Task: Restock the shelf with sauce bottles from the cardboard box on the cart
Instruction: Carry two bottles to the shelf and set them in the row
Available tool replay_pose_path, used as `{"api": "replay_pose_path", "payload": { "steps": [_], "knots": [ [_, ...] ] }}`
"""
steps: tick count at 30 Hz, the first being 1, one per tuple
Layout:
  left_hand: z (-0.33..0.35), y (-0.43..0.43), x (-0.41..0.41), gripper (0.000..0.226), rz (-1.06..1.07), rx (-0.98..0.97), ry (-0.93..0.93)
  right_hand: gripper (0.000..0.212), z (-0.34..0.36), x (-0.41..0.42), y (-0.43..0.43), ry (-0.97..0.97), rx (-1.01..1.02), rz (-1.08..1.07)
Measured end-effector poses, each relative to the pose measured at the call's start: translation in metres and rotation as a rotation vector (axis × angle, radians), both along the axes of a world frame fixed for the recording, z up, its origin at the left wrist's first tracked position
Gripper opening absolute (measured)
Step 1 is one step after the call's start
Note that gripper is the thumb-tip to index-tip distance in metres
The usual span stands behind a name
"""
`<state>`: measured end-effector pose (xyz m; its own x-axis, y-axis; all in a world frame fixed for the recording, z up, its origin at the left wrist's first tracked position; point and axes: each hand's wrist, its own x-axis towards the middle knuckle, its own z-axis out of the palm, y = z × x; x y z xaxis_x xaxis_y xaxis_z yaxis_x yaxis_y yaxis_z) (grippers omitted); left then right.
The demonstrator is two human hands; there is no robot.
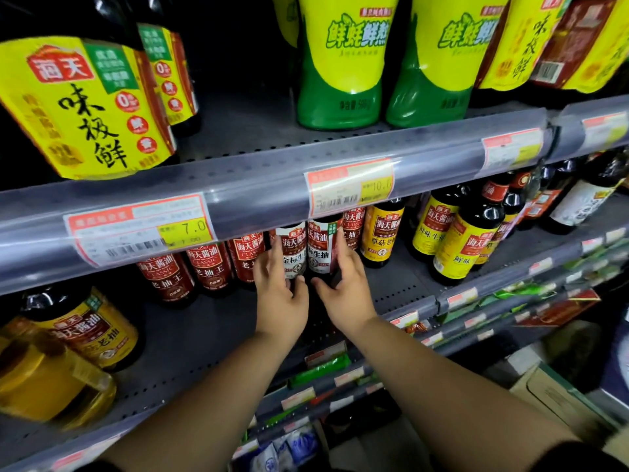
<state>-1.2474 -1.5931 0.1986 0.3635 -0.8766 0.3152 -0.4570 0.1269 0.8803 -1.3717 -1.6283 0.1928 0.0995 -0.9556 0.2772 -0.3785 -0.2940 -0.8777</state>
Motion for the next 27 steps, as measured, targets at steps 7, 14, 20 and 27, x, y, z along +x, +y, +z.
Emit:
{"api": "replay_pose_path", "payload": {
  "steps": [7,14,20,27],
  "knots": [
    [-0.001,-0.015,-0.003,0.083,0.008,0.01,-0.033,0.099,-0.002,0.005,-0.014,0.006,0.002,-0.016],
    [0.003,-0.024,-0.008,0.077,0.012,0.06,-0.059,0.095,-0.002,0.002,-0.023,0.012,-0.001,-0.013],
    [0.004,-0.025,-0.004,0.082,-0.001,0.073,-0.042,0.094,-0.008,0.009,-0.017,0.002,-0.013,-0.015],
    [0.01,-0.02,0.002,0.089,-0.079,0.153,-0.032,0.099,0.003,0.006,-0.023,0.012,0.028,-0.002]
  ]
}}
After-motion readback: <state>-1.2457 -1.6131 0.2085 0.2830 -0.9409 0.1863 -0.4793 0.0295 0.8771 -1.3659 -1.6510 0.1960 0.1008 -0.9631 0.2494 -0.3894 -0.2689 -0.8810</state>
